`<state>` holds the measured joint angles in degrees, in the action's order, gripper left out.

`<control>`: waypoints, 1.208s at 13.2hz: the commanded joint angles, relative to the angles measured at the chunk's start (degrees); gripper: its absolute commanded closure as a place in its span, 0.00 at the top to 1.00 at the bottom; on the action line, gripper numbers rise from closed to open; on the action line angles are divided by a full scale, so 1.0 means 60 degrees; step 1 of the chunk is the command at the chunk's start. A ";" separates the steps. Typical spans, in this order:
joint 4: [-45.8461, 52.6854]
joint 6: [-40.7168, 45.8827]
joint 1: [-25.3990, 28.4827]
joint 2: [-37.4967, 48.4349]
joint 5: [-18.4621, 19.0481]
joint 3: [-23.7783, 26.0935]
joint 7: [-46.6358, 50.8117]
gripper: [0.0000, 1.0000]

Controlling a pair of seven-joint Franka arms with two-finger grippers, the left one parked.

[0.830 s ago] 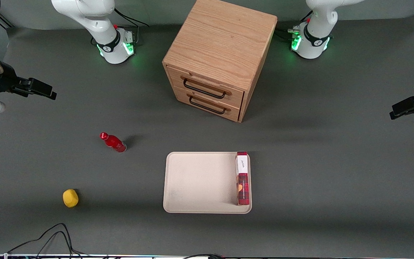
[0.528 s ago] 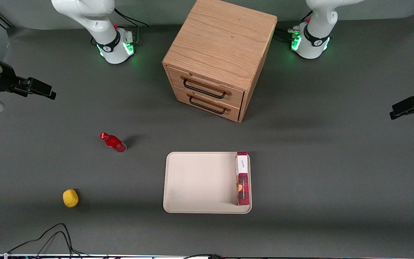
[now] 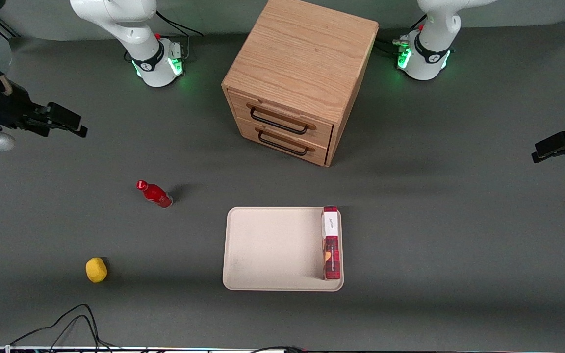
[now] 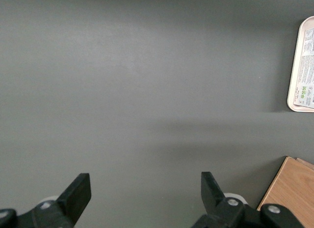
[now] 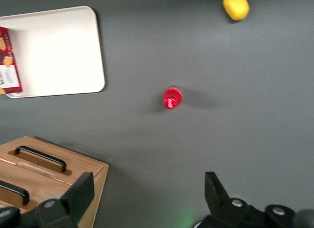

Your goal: Open upper drawer

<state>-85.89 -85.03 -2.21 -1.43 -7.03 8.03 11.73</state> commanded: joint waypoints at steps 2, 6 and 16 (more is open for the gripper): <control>0.0369 -0.0798 0.0878 -0.0626 -0.0176 0.0215 0.0168 1.00; 0.0340 -0.1150 0.1539 -0.0728 -0.0205 0.0667 -0.0327 1.00; 0.0267 -0.2482 0.1540 -0.2235 -0.0264 0.3025 -0.2937 1.00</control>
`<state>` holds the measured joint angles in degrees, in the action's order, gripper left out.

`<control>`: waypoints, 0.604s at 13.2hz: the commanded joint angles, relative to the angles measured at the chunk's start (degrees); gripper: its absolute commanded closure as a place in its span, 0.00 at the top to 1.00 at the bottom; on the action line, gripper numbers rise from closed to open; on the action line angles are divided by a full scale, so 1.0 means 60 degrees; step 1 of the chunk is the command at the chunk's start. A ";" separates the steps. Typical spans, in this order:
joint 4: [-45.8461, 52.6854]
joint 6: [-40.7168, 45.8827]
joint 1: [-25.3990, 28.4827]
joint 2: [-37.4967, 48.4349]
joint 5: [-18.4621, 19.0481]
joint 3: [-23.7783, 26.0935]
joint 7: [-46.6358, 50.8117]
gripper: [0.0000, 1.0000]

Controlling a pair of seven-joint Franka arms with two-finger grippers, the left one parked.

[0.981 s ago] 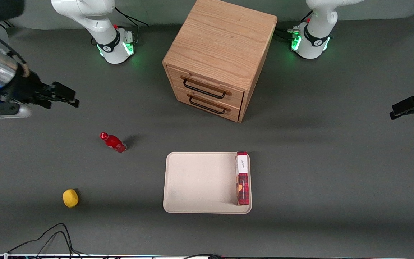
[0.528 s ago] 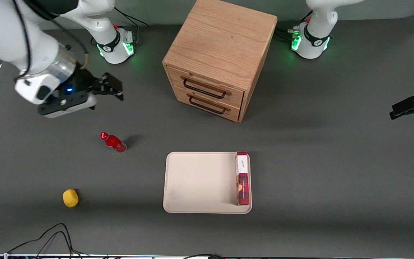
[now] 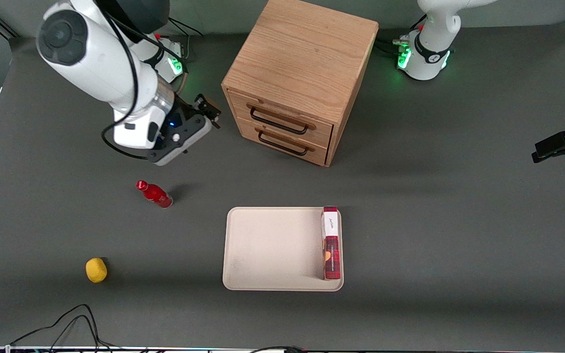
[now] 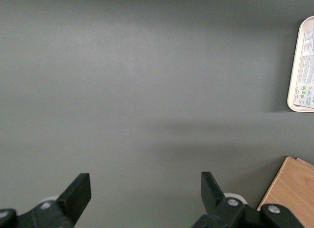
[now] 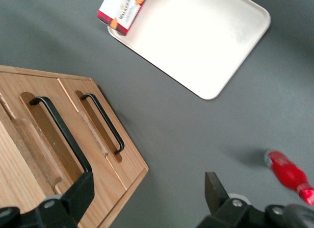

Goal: Open upper drawer
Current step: 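Move the right gripper toward the upper drawer's black handle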

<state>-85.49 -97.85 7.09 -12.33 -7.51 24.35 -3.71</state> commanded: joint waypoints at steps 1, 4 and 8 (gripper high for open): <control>0.0200 -0.0535 -0.0009 -0.0624 -0.0169 0.0453 -0.0363 1.00; 0.0127 -0.0816 0.0165 -0.0932 -0.0081 0.0878 -0.0275 1.00; -0.0035 -0.0933 0.1291 -0.1182 0.1000 0.0893 -0.0334 1.00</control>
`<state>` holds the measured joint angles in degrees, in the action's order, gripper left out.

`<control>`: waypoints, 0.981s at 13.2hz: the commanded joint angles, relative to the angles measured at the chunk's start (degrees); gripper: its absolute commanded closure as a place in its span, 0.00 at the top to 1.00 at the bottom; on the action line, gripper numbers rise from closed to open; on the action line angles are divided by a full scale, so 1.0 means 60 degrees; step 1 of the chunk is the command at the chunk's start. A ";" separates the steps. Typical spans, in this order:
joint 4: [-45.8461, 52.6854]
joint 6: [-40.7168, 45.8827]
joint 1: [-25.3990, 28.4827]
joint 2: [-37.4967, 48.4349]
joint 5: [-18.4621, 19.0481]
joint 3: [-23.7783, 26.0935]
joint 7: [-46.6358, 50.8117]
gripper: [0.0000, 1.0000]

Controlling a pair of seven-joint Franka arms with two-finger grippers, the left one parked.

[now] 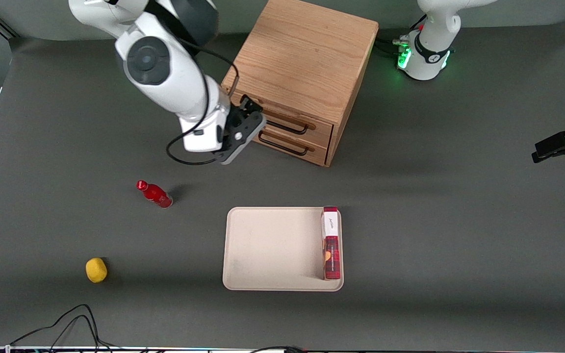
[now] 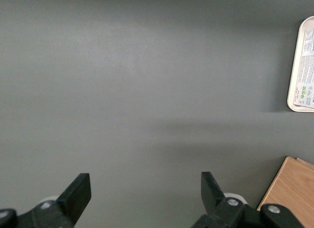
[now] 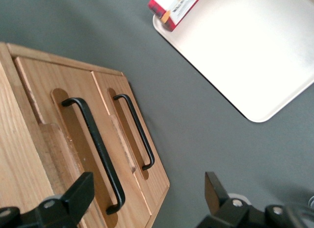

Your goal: Open upper drawer

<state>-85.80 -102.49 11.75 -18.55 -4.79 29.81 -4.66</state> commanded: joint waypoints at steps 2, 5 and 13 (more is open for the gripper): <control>-0.0040 -0.0348 0.0692 -0.0306 0.0826 -0.0016 -0.0176 1.00; -0.0376 -0.0597 0.0839 -0.0322 0.0842 -0.0016 -0.0234 1.00; -0.1402 -0.1593 0.1088 -0.0175 0.1149 0.0013 -0.0395 1.00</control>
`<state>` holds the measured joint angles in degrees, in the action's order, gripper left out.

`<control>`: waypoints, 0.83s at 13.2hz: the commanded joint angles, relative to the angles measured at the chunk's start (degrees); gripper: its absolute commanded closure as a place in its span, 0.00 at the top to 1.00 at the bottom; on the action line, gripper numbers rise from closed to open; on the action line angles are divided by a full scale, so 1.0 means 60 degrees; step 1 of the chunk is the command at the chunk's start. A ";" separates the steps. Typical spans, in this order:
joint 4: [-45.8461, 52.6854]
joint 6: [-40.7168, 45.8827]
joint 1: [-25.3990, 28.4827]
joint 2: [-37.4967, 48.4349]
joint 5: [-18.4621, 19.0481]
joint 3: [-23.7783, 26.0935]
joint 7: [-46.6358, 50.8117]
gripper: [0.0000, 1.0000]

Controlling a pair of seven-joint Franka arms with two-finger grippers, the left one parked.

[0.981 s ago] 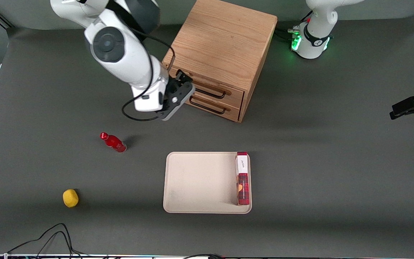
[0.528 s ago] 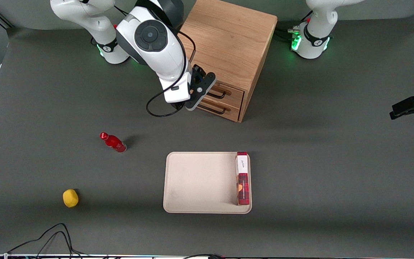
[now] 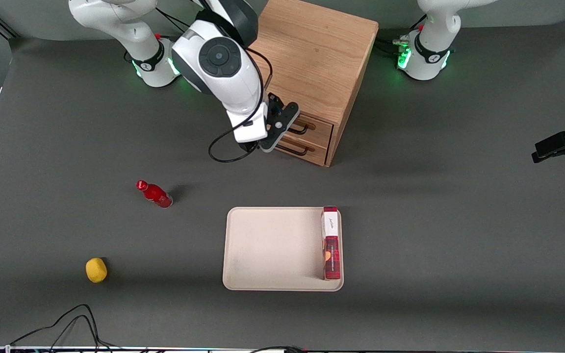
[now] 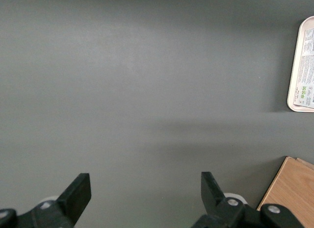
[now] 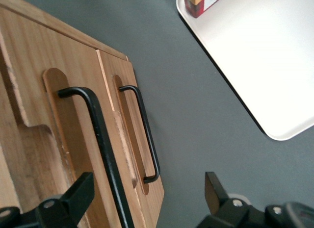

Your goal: Open upper drawer

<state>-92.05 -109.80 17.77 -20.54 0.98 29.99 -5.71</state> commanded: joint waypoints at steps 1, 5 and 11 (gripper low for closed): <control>-0.0404 -0.0390 0.0099 0.0157 0.0188 -0.0004 -0.0249 1.00; -0.0580 -0.0391 0.0056 0.0142 0.0188 0.0158 -0.0439 1.00; -0.0552 -0.0361 -0.0164 0.0142 0.0188 0.0158 -0.0996 1.00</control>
<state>-93.96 -111.37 17.72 -20.48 1.29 30.48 -9.85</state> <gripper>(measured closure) 0.000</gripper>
